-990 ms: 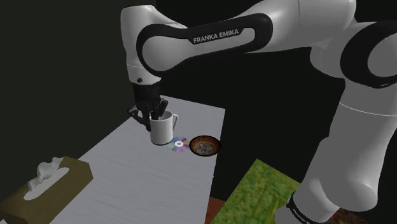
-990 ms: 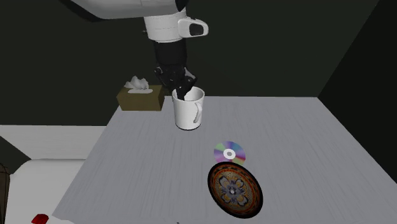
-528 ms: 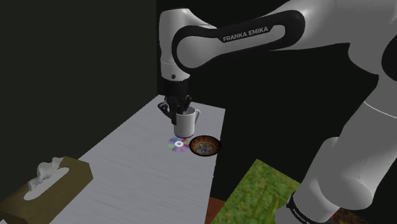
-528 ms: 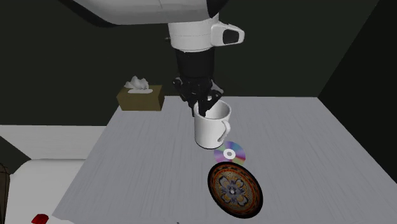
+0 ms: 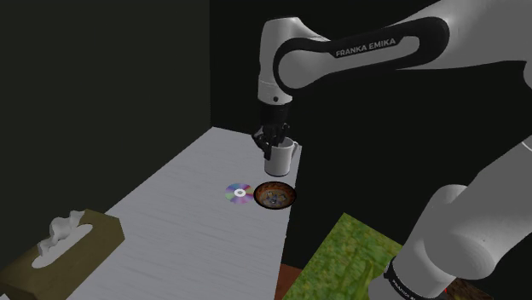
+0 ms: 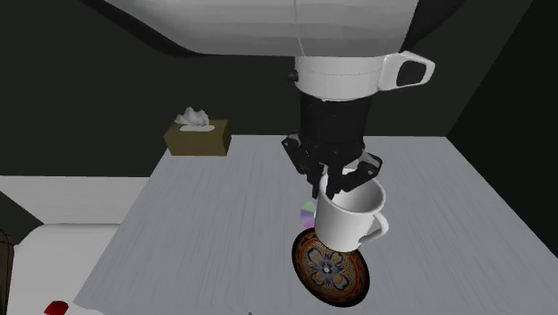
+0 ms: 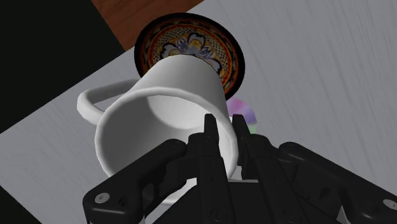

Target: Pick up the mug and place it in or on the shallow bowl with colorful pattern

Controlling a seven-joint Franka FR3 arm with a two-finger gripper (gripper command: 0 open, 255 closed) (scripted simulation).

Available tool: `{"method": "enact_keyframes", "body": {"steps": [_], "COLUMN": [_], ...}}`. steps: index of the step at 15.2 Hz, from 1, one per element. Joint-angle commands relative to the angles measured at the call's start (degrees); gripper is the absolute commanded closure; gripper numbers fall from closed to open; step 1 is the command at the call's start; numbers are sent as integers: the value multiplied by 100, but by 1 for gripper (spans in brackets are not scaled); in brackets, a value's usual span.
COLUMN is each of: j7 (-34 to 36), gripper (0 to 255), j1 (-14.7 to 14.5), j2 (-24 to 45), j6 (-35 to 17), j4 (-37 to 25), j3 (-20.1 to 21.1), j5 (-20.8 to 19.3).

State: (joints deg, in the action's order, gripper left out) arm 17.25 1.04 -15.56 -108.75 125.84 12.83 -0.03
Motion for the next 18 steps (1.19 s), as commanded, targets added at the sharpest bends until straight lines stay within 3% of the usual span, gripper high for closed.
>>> {"method": "enact_keyframes", "body": {"steps": [1, 18], "j7": [-203, -73], "gripper": [255, 255], "j1": [56, 62], "j2": [-227, 210], "j6": [4, -1357], "j4": [213, 1147], "j3": [-127, -56], "j5": [7, -69]}}
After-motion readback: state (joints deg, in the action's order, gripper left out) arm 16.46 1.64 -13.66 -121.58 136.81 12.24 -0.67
